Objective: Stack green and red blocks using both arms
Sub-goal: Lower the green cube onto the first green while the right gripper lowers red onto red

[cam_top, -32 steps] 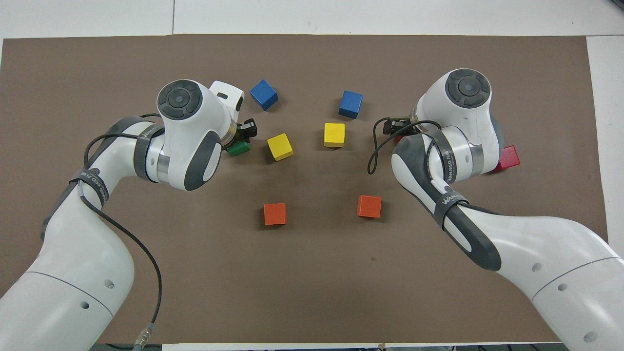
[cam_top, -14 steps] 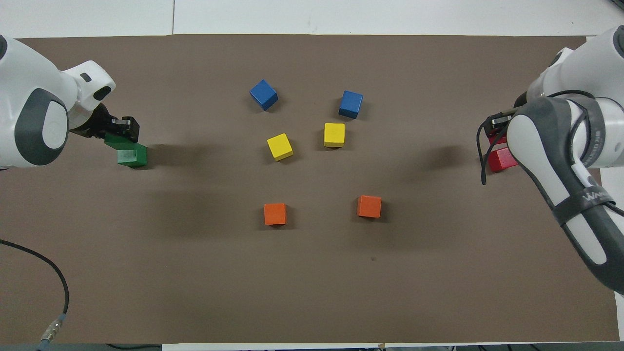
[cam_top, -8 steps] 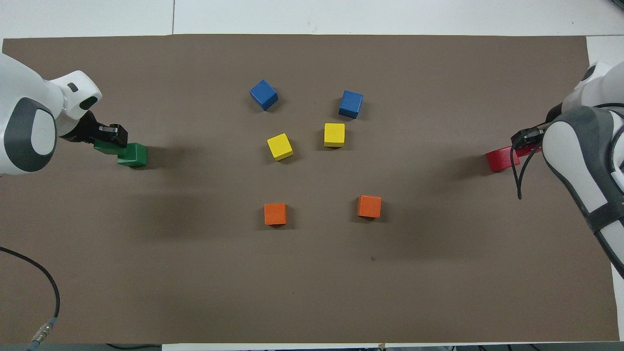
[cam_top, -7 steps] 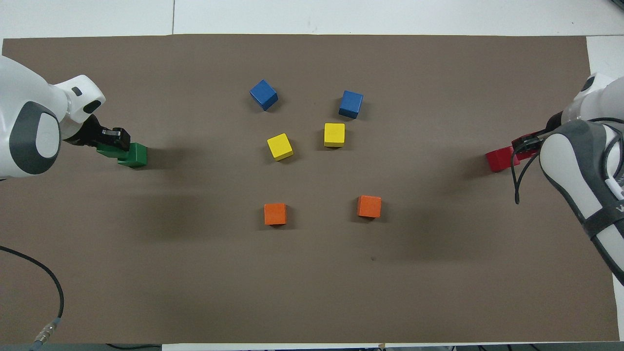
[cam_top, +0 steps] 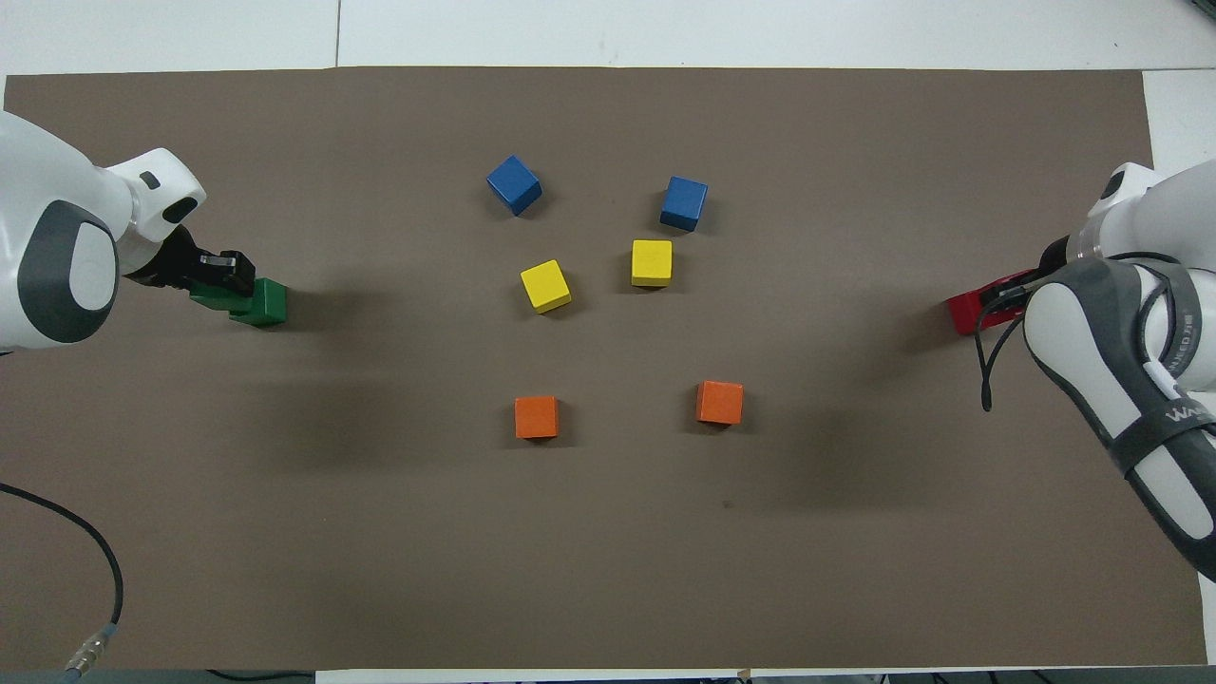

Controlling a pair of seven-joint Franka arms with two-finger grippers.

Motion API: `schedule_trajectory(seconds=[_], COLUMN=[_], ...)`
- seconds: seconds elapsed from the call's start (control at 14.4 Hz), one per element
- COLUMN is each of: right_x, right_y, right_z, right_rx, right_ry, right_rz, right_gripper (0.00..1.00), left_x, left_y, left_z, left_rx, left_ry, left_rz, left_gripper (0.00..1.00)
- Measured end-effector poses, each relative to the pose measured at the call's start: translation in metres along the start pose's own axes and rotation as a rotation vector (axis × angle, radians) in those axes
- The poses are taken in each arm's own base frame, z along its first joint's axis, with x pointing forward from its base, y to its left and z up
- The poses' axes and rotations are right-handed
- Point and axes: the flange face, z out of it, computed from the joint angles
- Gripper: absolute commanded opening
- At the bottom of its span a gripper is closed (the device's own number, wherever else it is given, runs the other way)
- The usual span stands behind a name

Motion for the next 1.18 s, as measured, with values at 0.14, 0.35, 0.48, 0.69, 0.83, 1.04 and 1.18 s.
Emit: schedule_trajectory(seconds=[0.14,0.35,0.48,0.69,0.83,1.04,1.18], right_x=[-0.004,-0.009,-0.011,-0.013,-0.014,-0.014,-0.014], right_y=[-0.002,-0.004,-0.005,-0.004,-0.002,-0.001,-0.001], right_z=[0.002,0.006,0.008,0.01,0.011,0.011,0.011], right_rx=[0.003,0.002,0.001,0.002,0.001,-0.001,-0.001], right_ry=[-0.006,-0.003,0.0,-0.003,0.0,0.003,0.005], right_rz=[-0.023,-0.031,-0.032,-0.027,-0.016,0.01,0.023], right_gripper=[0.0,0.0,0.0,0.0,0.0,0.0,0.0], left_x=[0.0,-0.001,-0.003,-0.005,-0.007,-0.007,-0.007], left_y=[0.001,0.001,0.002,0.003,0.005,0.007,0.008], left_z=[0.001,0.002,0.004,0.004,0.004,0.004,0.005], left_rx=[-0.002,-0.003,-0.003,-0.004,-0.004,-0.003,-0.002], left_ry=[-0.001,-0.003,-0.009,-0.009,-0.004,0.005,0.015], left_rz=[-0.025,-0.035,-0.039,-0.052,-0.056,-0.059,-0.061], left_gripper=[0.0,0.0,0.0,0.0,0.0,0.3,0.8])
